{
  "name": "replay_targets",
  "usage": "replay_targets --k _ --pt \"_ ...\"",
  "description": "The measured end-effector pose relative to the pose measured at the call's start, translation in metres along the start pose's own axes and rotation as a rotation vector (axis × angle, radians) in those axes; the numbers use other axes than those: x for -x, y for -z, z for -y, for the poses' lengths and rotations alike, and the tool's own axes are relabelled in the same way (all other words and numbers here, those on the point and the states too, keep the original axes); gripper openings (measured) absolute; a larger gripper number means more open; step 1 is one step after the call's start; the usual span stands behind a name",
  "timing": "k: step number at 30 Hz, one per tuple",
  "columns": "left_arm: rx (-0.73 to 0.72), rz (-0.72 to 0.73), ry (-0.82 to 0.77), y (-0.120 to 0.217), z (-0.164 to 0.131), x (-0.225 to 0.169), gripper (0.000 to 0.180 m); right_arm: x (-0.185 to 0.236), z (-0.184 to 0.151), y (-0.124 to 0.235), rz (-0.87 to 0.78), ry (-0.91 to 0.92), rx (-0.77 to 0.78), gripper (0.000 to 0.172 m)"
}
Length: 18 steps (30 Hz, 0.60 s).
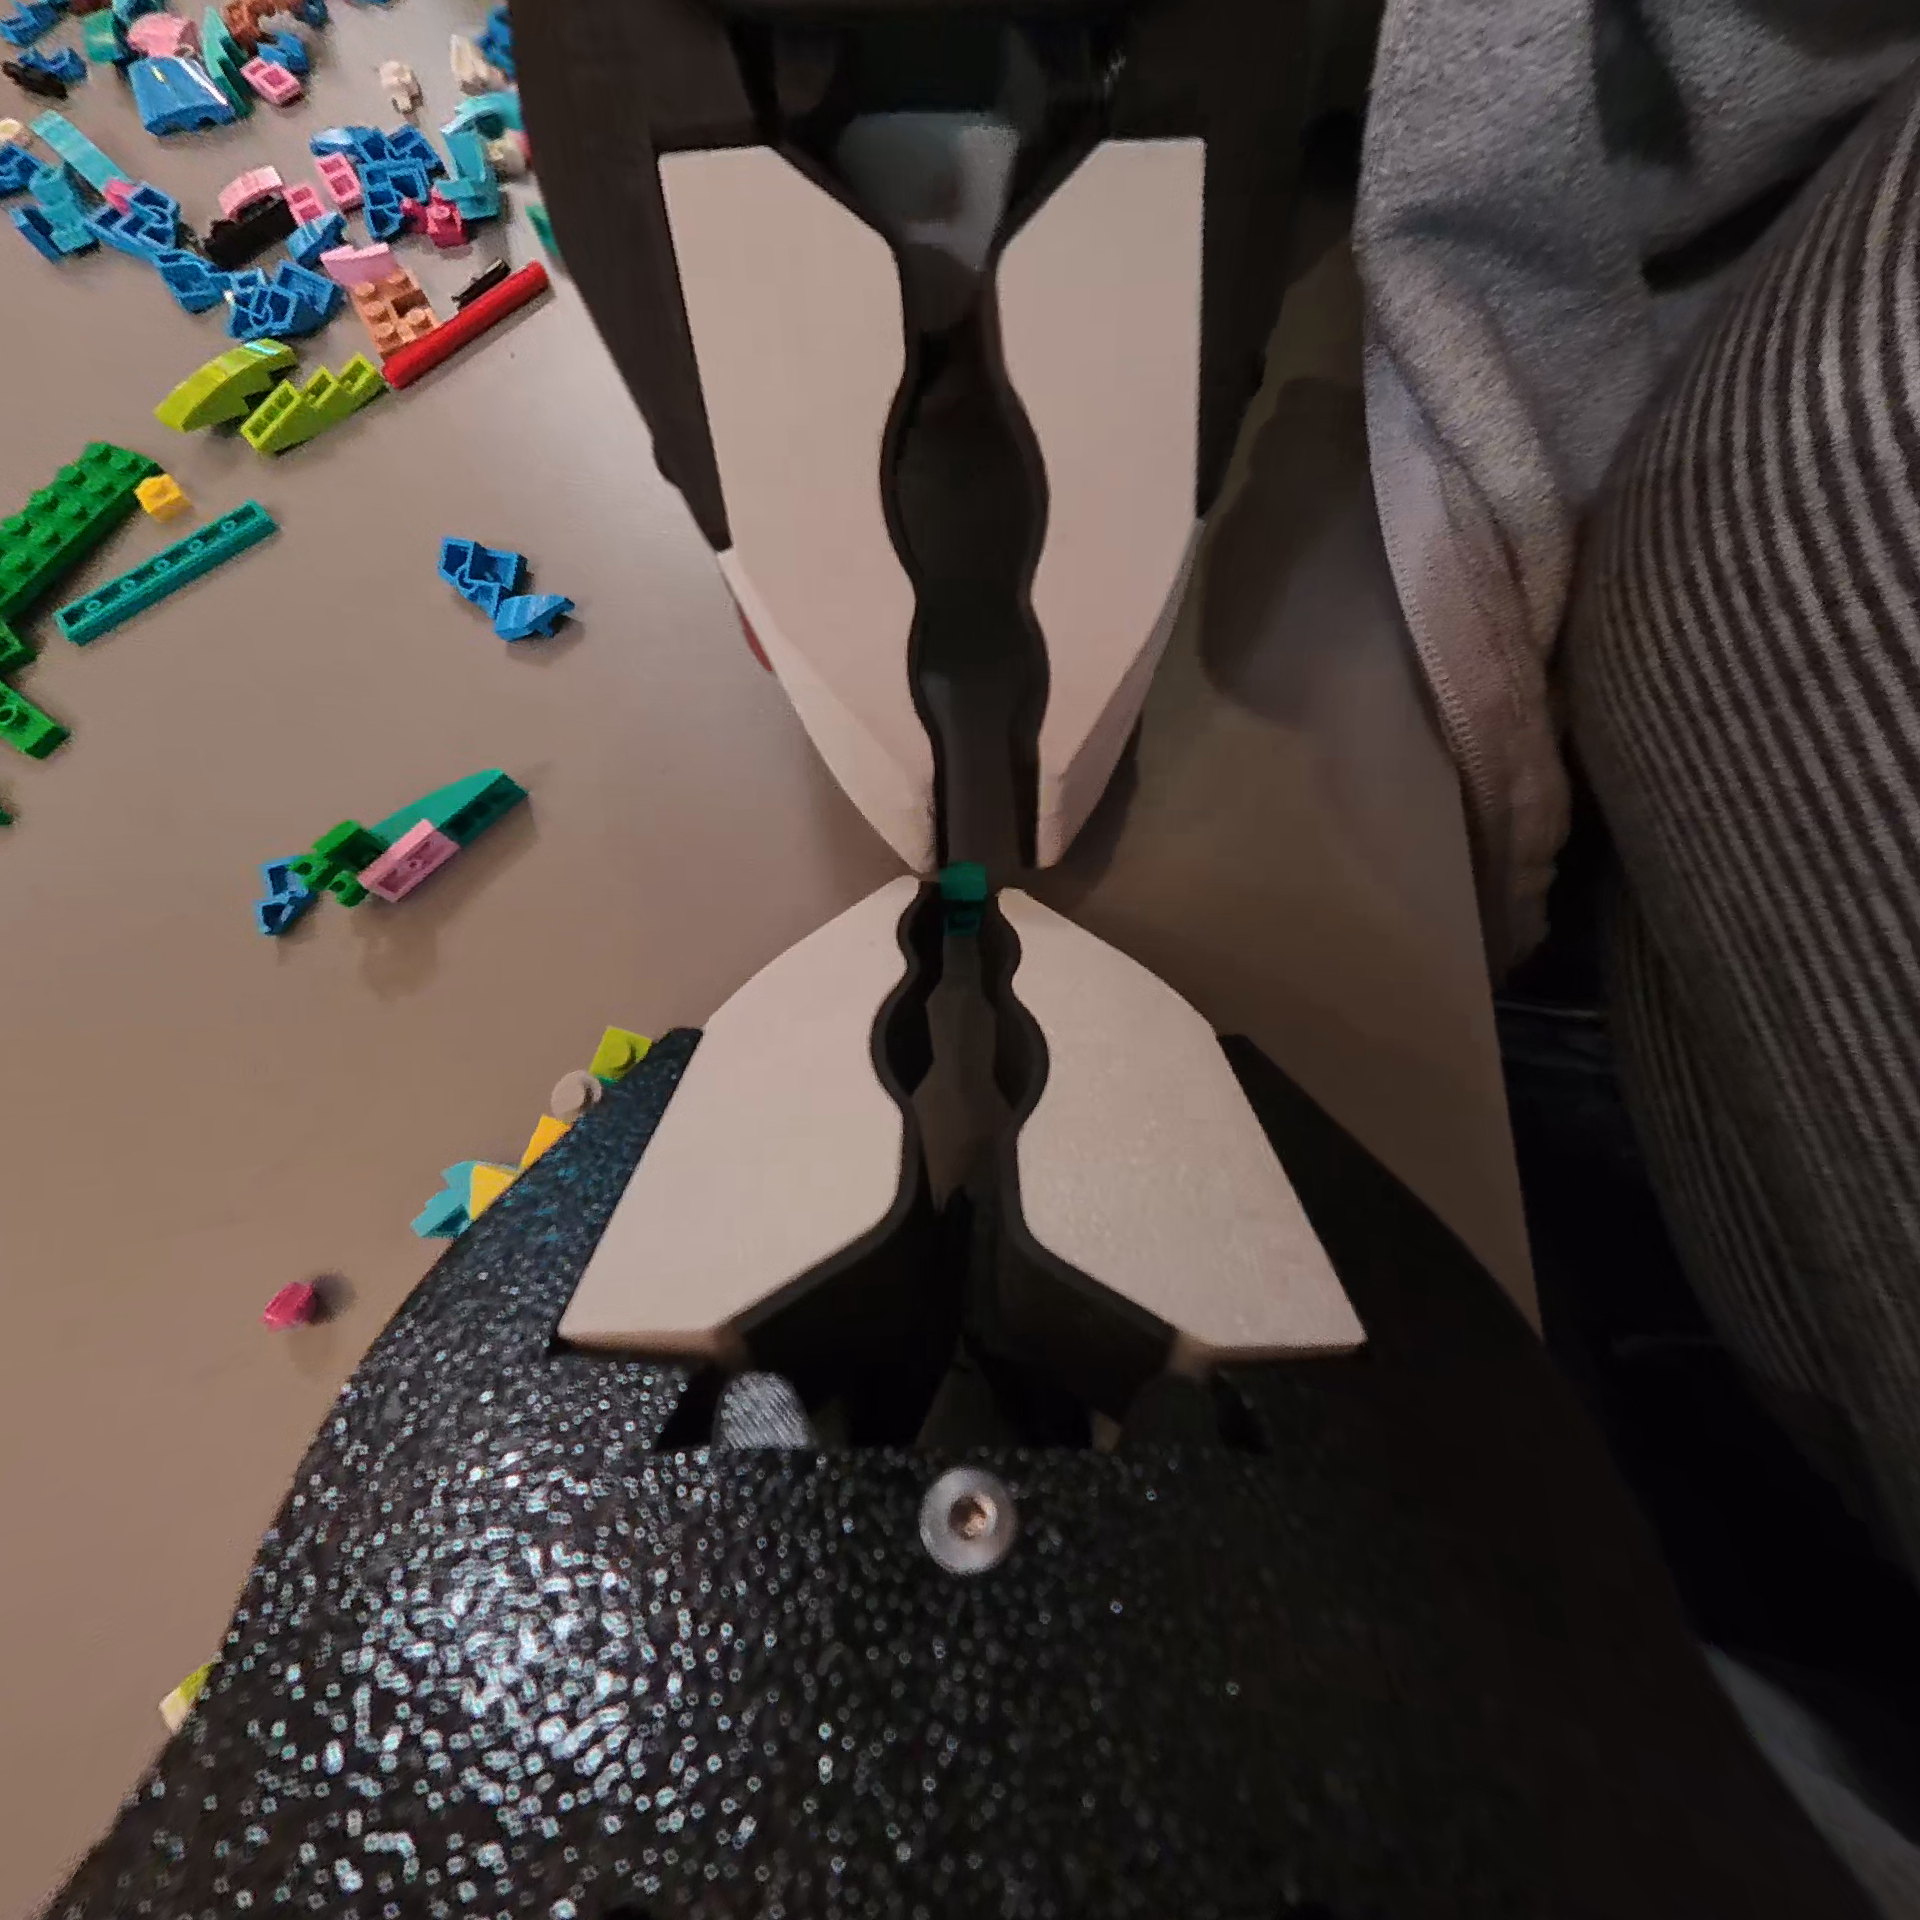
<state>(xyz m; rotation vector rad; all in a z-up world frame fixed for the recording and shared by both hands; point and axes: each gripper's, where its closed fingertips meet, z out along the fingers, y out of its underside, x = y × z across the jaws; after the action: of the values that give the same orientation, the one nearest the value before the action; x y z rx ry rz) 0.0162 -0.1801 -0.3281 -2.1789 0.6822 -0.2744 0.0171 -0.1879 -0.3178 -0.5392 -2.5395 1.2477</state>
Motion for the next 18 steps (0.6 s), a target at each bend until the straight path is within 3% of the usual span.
replay_targets --k 4,7,11,18 --pt "-0.09 -0.01 0.12 0.009 0.01 0.007 0.008 -0.003 0.005 0.004 -0.071 0.114 -0.048 0.023" --pt "-0.302 -0.204 0.406 0.027 0.031 0.006 0.008 -0.009 0.025 0.016 -0.179 0.243 -0.199 0.027" --pt "-0.412 -0.449 0.671 0.037 0.041 0.0 0.008 -0.007 0.038 0.02 -0.239 0.342 -0.273 0.027" --pt "-0.346 -0.574 0.716 0.034 0.039 -0.016 0.008 0.0 0.04 0.018 -0.212 0.372 -0.301 0.021"
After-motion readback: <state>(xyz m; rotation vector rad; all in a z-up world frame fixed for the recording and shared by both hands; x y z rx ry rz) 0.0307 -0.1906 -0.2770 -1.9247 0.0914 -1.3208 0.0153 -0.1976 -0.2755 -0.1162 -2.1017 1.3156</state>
